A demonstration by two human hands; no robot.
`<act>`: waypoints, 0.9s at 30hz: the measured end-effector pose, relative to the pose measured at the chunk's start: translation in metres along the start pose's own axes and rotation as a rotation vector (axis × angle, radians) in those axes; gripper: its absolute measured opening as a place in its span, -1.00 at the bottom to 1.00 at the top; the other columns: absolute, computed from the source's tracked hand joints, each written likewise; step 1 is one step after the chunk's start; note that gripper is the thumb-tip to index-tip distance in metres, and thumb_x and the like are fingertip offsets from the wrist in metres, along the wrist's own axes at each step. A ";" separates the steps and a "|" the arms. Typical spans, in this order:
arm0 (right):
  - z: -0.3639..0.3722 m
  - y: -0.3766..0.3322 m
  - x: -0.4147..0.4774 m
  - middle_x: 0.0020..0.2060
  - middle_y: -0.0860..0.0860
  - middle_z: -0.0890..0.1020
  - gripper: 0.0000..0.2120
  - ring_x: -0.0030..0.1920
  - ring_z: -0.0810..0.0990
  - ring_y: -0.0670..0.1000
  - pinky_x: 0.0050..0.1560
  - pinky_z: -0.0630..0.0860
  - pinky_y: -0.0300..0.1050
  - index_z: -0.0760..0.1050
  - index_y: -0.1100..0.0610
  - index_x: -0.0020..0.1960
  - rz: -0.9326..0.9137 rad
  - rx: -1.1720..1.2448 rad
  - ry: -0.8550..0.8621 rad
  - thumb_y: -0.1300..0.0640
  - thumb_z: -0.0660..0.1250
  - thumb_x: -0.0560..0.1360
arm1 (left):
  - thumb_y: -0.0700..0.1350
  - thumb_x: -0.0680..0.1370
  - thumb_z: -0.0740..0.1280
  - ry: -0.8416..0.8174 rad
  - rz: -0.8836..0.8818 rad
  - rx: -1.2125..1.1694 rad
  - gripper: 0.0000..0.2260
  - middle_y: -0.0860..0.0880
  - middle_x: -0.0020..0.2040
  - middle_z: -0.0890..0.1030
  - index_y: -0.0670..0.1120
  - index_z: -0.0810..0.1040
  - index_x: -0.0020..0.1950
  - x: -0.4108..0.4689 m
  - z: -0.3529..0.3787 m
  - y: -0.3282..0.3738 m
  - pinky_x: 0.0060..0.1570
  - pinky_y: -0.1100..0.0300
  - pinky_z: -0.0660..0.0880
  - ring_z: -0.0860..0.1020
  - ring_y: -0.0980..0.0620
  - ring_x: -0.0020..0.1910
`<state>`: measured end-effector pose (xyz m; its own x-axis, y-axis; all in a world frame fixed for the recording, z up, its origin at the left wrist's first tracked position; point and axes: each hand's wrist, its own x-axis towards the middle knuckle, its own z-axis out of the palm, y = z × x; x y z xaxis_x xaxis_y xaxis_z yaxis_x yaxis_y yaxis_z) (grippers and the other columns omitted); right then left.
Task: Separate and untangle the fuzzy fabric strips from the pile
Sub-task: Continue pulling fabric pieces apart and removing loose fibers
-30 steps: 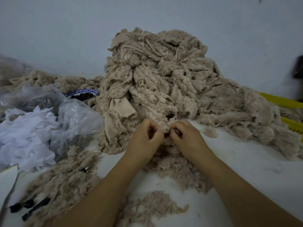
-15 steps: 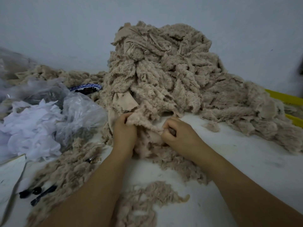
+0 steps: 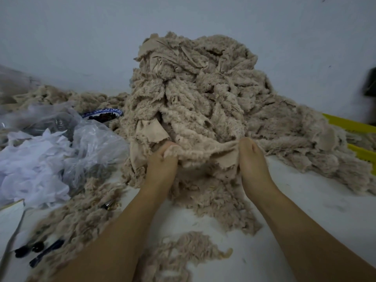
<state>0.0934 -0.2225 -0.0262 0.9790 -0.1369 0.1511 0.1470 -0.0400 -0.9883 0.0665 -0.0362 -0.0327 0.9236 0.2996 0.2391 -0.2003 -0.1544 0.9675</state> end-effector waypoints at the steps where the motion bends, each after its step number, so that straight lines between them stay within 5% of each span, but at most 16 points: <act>1: -0.001 0.002 0.002 -0.52 -0.11 0.23 -0.65 -0.51 0.19 -0.08 -0.36 0.25 -0.09 0.15 0.00 -0.32 0.010 -0.037 0.024 0.01 0.08 0.63 | -0.17 0.42 0.15 -0.065 0.040 0.042 -0.73 0.03 -0.36 0.57 0.06 0.61 -0.28 -0.004 0.003 0.002 -0.25 0.12 0.43 0.47 0.01 -0.30; 6: -0.009 0.001 0.007 -0.55 -0.11 0.14 -0.52 -0.51 0.09 -0.06 -0.39 0.09 -0.10 0.14 -0.07 -0.48 -0.019 -0.035 0.159 -0.01 0.17 0.59 | 0.10 0.28 0.11 -0.263 0.176 0.195 -0.67 0.01 -0.40 0.47 -0.12 0.49 -0.28 -0.012 0.009 0.002 -0.37 0.30 0.37 0.42 0.15 -0.42; 11: -0.017 0.005 0.014 -0.57 -0.11 0.13 -0.47 -0.52 0.08 -0.07 -0.49 0.10 -0.22 0.16 -0.05 -0.52 -0.031 -0.075 0.176 -0.11 0.20 0.58 | 0.08 0.44 0.16 0.021 0.011 0.051 -0.77 0.16 -0.45 0.44 0.16 0.42 -0.42 -0.004 0.002 -0.002 -0.35 0.15 0.37 0.38 0.19 -0.47; 14: -0.014 0.016 0.016 -0.58 -0.11 0.17 -0.54 -0.53 0.12 -0.11 -0.56 0.08 -0.28 0.13 -0.01 -0.39 -0.089 -0.313 -0.017 -0.05 0.22 0.61 | 0.15 0.46 0.18 0.146 -0.025 -0.043 -0.67 0.20 0.09 0.64 0.25 0.60 0.16 0.001 -0.003 -0.007 0.12 0.15 0.55 0.57 0.20 0.10; 16: -0.010 0.019 0.011 -0.52 -0.13 0.26 -0.58 -0.49 0.20 -0.12 -0.48 0.15 -0.28 0.17 0.04 -0.34 -0.165 -0.477 -0.167 -0.09 0.22 0.60 | 0.16 0.47 0.20 0.176 -0.038 -0.041 -0.56 0.07 0.26 0.59 0.18 0.54 0.33 0.002 -0.004 -0.007 0.22 0.01 0.50 0.53 0.13 0.24; 18: -0.003 0.017 0.003 -0.29 -0.16 0.41 -0.62 -0.31 0.38 -0.20 -0.29 0.29 -0.29 0.32 -0.02 -0.26 -0.281 -0.539 -0.266 -0.29 0.15 0.54 | 0.13 0.52 0.19 0.103 0.010 0.029 -0.76 0.17 0.04 0.66 0.39 0.58 0.07 0.000 -0.002 -0.005 -0.02 0.10 0.55 0.57 0.37 -0.01; 21: 0.010 0.008 -0.010 0.00 -0.29 0.39 -0.55 0.09 0.37 -0.28 0.02 0.36 -0.30 0.40 -0.20 0.01 -0.454 -0.547 -0.392 -0.52 0.12 0.40 | 0.20 0.48 0.16 -0.019 0.097 0.153 -0.81 0.23 -0.12 0.65 0.33 0.57 -0.10 -0.005 0.006 -0.003 -0.11 0.15 0.55 0.59 0.31 -0.17; 24: 0.020 0.013 -0.015 -0.12 -0.19 0.31 -0.68 -0.06 0.29 -0.15 -0.09 0.30 -0.21 0.31 -0.05 -0.08 -0.616 -0.826 -0.491 -0.29 0.24 0.50 | 0.16 0.50 0.13 0.025 0.156 0.127 -0.80 0.28 -0.14 0.63 0.33 0.55 -0.10 -0.004 0.007 -0.002 -0.15 0.32 0.52 0.59 0.27 -0.13; 27: 0.015 0.015 -0.009 -0.25 -0.08 0.35 -0.77 -0.24 0.32 -0.08 -0.20 0.25 -0.05 0.25 0.06 -0.24 -0.491 -0.784 -0.434 0.12 0.20 0.57 | 0.04 0.62 0.13 0.199 0.090 0.073 -0.76 0.29 0.00 0.59 0.15 0.54 0.18 0.001 0.003 -0.007 0.03 0.21 0.47 0.54 0.10 0.08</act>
<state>0.0893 -0.2070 -0.0428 0.8255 0.4332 0.3618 0.5641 -0.6534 -0.5048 0.0701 -0.0377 -0.0396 0.8188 0.4607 0.3427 -0.2482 -0.2541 0.9348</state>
